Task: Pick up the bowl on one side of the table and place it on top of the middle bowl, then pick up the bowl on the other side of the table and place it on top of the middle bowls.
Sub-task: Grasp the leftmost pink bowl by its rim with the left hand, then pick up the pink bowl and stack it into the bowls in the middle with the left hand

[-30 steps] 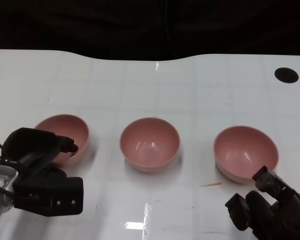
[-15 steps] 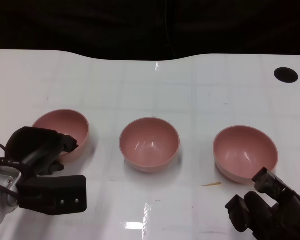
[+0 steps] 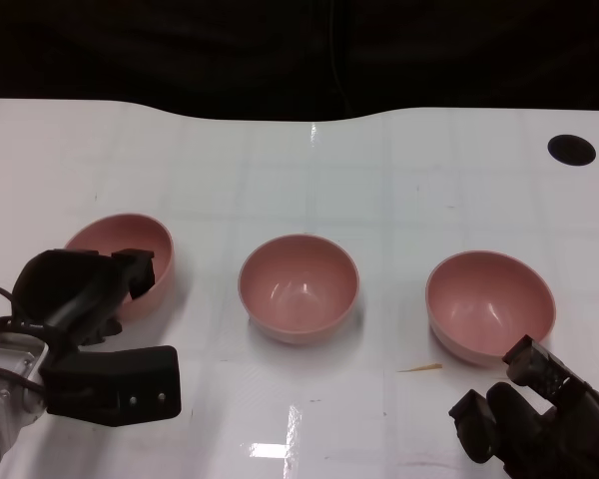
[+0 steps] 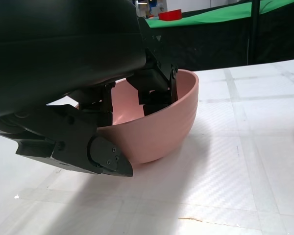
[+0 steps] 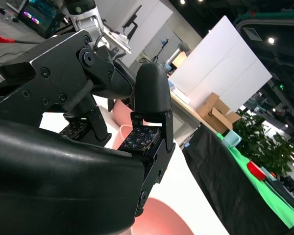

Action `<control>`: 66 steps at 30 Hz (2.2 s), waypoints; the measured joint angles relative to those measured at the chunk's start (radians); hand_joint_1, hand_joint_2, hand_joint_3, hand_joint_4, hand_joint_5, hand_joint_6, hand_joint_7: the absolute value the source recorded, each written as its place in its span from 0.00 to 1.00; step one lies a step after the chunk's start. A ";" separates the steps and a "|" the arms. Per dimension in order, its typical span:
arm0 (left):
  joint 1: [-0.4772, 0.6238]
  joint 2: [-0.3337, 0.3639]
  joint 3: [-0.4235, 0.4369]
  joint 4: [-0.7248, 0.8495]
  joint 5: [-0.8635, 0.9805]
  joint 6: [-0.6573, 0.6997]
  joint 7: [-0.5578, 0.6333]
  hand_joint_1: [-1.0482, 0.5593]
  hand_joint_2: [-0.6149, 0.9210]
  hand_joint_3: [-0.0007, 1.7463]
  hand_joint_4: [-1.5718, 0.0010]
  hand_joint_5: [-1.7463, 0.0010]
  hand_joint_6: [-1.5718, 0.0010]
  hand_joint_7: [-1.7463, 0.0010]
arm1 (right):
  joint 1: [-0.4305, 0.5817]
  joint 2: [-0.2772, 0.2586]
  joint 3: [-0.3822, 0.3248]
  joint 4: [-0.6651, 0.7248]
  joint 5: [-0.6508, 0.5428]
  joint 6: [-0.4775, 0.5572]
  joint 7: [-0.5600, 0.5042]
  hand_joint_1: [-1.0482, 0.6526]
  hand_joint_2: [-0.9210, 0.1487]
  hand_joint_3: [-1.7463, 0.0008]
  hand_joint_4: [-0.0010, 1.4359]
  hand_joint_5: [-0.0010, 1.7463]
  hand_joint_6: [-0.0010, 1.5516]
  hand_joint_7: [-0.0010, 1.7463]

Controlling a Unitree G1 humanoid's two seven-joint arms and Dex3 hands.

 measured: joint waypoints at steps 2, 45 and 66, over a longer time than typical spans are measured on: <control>0.000 0.000 0.000 -0.001 0.000 0.000 0.002 0.67 1.00 0.02 0.52 0.08 0.57 0.14 | 0.000 0.000 0.000 0.000 0.000 0.000 0.000 0.59 0.41 0.35 0.57 1.00 0.53 0.81; 0.082 0.162 0.115 -0.843 -0.039 -0.030 -0.374 0.67 0.95 0.00 0.55 0.00 0.59 0.07 | -0.012 0.001 0.005 0.021 -0.033 -0.021 0.038 0.58 0.37 0.38 0.57 1.00 0.53 0.81; 0.084 0.041 0.086 -0.862 0.000 -0.047 -0.417 0.58 0.99 0.08 0.54 0.02 0.59 0.08 | -0.017 0.002 0.007 0.038 -0.033 -0.022 0.047 0.59 0.39 0.37 0.57 1.00 0.52 0.82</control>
